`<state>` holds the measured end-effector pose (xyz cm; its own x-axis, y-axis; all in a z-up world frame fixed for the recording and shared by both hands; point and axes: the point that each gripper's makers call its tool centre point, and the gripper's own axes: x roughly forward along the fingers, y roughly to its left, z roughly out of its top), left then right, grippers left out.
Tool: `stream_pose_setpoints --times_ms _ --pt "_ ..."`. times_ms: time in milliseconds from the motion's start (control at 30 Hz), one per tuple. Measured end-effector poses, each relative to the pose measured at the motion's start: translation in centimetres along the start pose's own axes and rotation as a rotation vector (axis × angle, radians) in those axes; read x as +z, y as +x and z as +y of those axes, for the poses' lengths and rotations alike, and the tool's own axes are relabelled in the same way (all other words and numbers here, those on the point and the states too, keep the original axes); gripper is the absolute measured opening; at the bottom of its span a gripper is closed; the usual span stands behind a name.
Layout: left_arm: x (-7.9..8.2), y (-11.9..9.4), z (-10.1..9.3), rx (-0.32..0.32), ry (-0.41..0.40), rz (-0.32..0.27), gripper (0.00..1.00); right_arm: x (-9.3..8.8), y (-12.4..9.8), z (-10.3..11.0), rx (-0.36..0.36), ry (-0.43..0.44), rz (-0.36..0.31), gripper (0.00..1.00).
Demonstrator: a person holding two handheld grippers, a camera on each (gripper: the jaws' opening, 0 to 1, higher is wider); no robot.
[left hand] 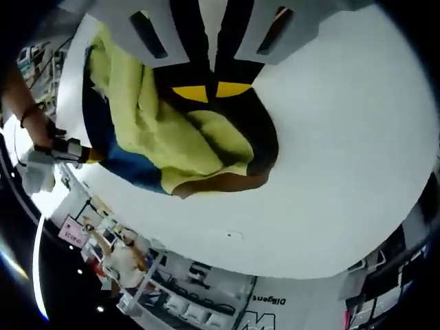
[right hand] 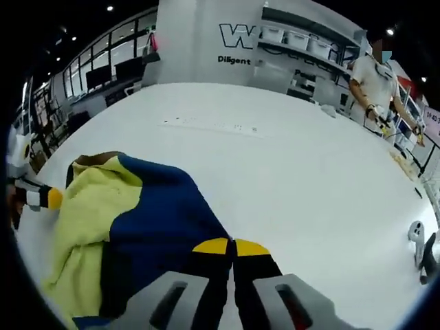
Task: Fold the garment on the visible template until the final outline fits inside the template.
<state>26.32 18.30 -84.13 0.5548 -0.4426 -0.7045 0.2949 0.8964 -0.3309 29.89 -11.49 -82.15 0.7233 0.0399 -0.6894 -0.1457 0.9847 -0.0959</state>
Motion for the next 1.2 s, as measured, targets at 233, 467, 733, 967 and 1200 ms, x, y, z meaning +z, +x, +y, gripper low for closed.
stream_pose_setpoints --times_ms 233,467,733,967,1200 --pt "0.5 -0.5 1.9 0.044 0.088 0.016 0.01 1.1 0.0 -4.3 -0.101 -0.048 -0.017 0.00" --pt "2.4 -0.9 3.2 0.067 0.140 -0.007 0.01 2.5 0.6 -7.6 -0.148 -0.035 -0.041 0.00" --pt "4.3 -0.1 3.0 0.097 0.251 -0.070 0.02 4.5 2.5 -7.8 -0.127 -0.040 -0.101 0.00" --pt "4.0 -0.4 2.4 0.068 0.170 -0.093 0.04 6.5 3.4 -7.7 -0.120 -0.068 -0.168 0.00" --pt "1.8 -1.8 -0.1 -0.016 0.032 -0.092 0.19 6.1 1.6 -4.7 -0.021 0.003 -0.191 0.14"
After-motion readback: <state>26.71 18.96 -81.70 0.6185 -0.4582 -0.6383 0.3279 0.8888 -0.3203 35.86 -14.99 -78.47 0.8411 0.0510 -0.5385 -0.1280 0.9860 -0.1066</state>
